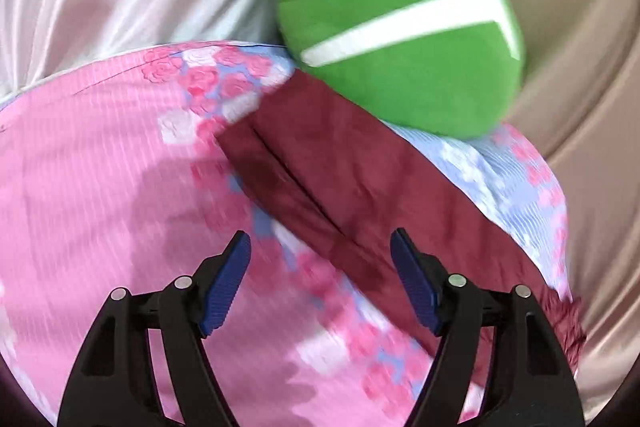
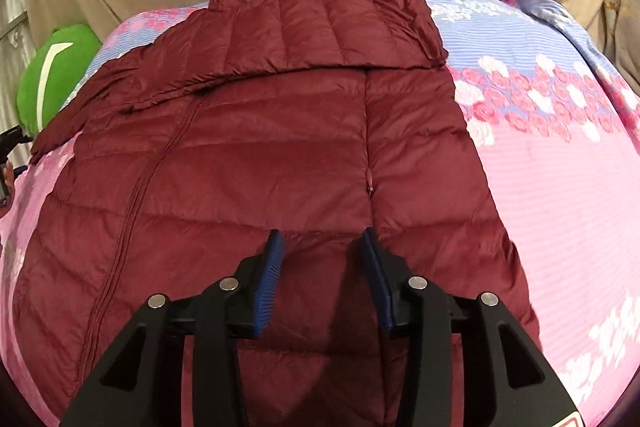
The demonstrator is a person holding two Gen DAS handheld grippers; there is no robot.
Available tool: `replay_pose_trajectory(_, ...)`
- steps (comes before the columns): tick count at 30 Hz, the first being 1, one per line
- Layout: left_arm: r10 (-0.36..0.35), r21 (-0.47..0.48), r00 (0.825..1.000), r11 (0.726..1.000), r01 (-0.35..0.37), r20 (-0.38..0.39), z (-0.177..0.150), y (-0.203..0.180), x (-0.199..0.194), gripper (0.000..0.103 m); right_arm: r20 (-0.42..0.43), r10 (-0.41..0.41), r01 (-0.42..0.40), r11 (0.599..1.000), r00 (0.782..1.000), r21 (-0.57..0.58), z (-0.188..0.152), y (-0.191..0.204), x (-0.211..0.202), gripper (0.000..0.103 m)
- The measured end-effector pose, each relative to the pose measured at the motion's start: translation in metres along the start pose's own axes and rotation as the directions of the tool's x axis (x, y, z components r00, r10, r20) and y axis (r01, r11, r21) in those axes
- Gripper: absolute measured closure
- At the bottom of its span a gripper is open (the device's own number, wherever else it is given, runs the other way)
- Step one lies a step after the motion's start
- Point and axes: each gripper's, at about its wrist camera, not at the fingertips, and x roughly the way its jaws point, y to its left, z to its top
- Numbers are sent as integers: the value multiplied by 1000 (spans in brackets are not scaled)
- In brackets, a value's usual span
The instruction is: Fold large clothes
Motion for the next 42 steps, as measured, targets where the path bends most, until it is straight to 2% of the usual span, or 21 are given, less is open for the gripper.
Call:
replay_pose_trajectory(3, -46, -28, 998, 999, 45, -43, 9, 0, 19, 36, 6, -8, 7, 1000, 1000, 20, -1, 0, 1, 61)
replay_pose_trajectory(5, -57, -17, 996, 998, 56, -66, 13, -3, 30, 52, 12, -12, 12, 999, 1000, 32, -3, 0, 2, 61)
replay_pose_trajectory(7, -64, 10, 995, 998, 65, -72, 19, -7, 32, 98, 18, -19, 18, 999, 1000, 41, -5, 2, 3, 60)
replay_pose_trajectory(11, -138, 86, 990, 986, 140, -21, 17, -45, 6, 103, 22, -22, 21, 999, 999, 48, -5, 3, 3, 58)
replay_pose_trajectory(15, -247, 307, 967, 926, 219, 56, -4, -126, -57, 103, 27, -19, 18, 998, 999, 57, -5, 2, 3, 57)
replay_pose_trajectory(18, -392, 472, 919, 818, 329, 40, -47, -202, -114, 103, 30, -13, 11, 998, 999, 66, -5, 2, 2, 56)
replay_pose_trajectory(21, -520, 623, 852, 648, 438, -57, -123, -288, -160, 103, 33, 4, -7, 997, 999, 79, -4, 0, 1, 56)
replay_pose_trajectory(22, -540, 647, 836, 604, 465, -96, -144, -305, -168, 103, 34, 15, -18, 996, 999, 88, -3, -2, -1, 56)
replay_pose_trajectory(24, -561, 690, 797, 486, 536, -223, -209, -351, -178, 103, 40, 38, -42, 993, 998, 107, -2, -6, -4, 56)
replay_pose_trajectory(26, -540, 704, 781, 419, 573, -315, -263, -380, -173, 103, 47, 63, -68, 989, 997, 132, 1, -11, -8, 56)
replay_pose_trajectory(28, -474, 712, 783, 376, 593, -402, -325, -405, -156, 103, 58, 82, -90, 984, 995, 154, 4, -17, -15, 56)
replay_pose_trajectory(31, -347, 676, 779, 389, 626, -522, -403, -418, -107, 101, 64, 105, -116, 975, 992, 188, 10, -30, -24, 55)
replay_pose_trajectory(33, -280, 655, 776, 420, 628, -565, -433, -415, -77, 101, 70, 123, -135, 971, 990, 195, 14, -38, -30, 52)
replay_pose_trajectory(34, -241, 639, 773, 449, 625, -587, -442, -410, -63, 91, 77, 117, -130, 973, 990, 190, 18, -41, -34, 50)
replay_pose_trajectory(35, -225, 620, 765, 472, 627, -603, -444, -404, -58, 83, 85, 110, -124, 976, 990, 181, 21, -44, -37, 47)
replay_pose_trajectory(37, -248, 556, 740, 524, 645, -625, -430, -386, -54, 47, 88, 106, -119, 978, 990, 168, 31, -49, -40, 43)
replay_pose_trajectory(38, -289, 517, 722, 538, 665, -628, -418, -376, -58, 44, 90, 111, -125, 978, 990, 164, 36, -51, -41, 41)
replay_pose_trajectory(39, -336, 473, 697, 544, 693, -634, -400, -363, -65, 34, 94, 123, -137, 977, 988, 161, 42, -52, -40, 40)
replay_pose_trajectory(40, -361, 455, 688, 547, 703, -629, -388, -357, -69, 19, 102, 146, -161, 974, 984, 159, 51, -53, -39, 37)
replay_pose_trajectory(41, -386, 448, 694, 555, 701, -608, -371, -346, -75, 13, 106, 166, -182, 970, 980, 160, 59, -53, -36, 34)
replay_pose_trajectory(42, -414, 454, 720, 574, 681, -557, -349, -331, -82, 10, 109, 191, -207, 965, 975, 161, 68, -53, -31, 33)
